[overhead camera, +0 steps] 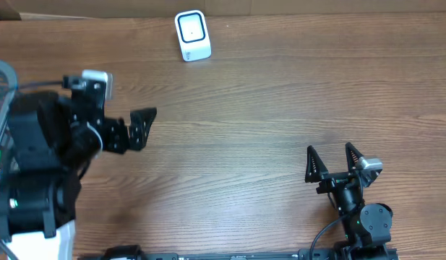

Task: Scan the item barcode
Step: 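Reach the left gripper into the basket and grasp the PanTree bag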

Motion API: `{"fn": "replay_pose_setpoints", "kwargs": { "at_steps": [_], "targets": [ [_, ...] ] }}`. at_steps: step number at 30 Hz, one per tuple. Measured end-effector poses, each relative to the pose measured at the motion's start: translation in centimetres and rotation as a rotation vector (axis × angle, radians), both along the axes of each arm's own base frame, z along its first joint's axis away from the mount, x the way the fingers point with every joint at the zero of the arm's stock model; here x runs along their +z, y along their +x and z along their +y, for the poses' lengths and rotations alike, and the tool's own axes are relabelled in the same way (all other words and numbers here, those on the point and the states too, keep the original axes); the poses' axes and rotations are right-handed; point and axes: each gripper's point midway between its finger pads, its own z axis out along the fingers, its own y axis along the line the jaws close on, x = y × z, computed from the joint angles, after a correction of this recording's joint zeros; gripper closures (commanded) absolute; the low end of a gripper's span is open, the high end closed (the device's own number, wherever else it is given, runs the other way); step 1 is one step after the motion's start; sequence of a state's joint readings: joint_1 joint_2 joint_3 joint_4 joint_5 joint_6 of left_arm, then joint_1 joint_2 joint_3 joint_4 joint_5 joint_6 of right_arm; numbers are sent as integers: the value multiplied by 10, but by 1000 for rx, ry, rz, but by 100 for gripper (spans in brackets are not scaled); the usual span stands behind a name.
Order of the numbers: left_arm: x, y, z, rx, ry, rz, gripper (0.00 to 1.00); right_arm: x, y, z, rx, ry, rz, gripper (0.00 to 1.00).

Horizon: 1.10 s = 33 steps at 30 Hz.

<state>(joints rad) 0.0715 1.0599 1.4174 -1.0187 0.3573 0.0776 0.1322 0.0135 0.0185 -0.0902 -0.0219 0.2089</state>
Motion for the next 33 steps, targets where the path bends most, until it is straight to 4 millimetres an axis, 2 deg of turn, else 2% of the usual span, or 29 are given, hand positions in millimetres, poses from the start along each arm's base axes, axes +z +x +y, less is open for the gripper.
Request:
{"fn": "replay_pose_setpoints", "kwargs": {
  "at_steps": [7,11,14,17,21,25,27,29,33],
  "targets": [
    [-11,11,-16,-55,-109,79,0,0,0,0,0,1,-1,0],
    [-21,18,-20,-63,-140,127,14,0,0,0,0,1,-1,0],
    [-26,21,-18,-43,-149,150,16,0,0,0,0,1,-1,0],
    [-31,24,-6,57,-148,179,16,0,0,0,0,1,0,0],
    [-27,22,14,208,-139,201,16,0,0,0,0,0,-1,0],
    [11,19,46,374,-140,130,16,0,0,0,0,1,0,0],
    [32,13,68,480,-140,86,17,0,0,0,0,1,-1,0],
    [56,-1,100,632,-140,35,19,0,0,0,0,1,-1,0],
    [85,-36,164,931,-130,-46,18,0,0,0,0,1,0,0]
  ]
}}
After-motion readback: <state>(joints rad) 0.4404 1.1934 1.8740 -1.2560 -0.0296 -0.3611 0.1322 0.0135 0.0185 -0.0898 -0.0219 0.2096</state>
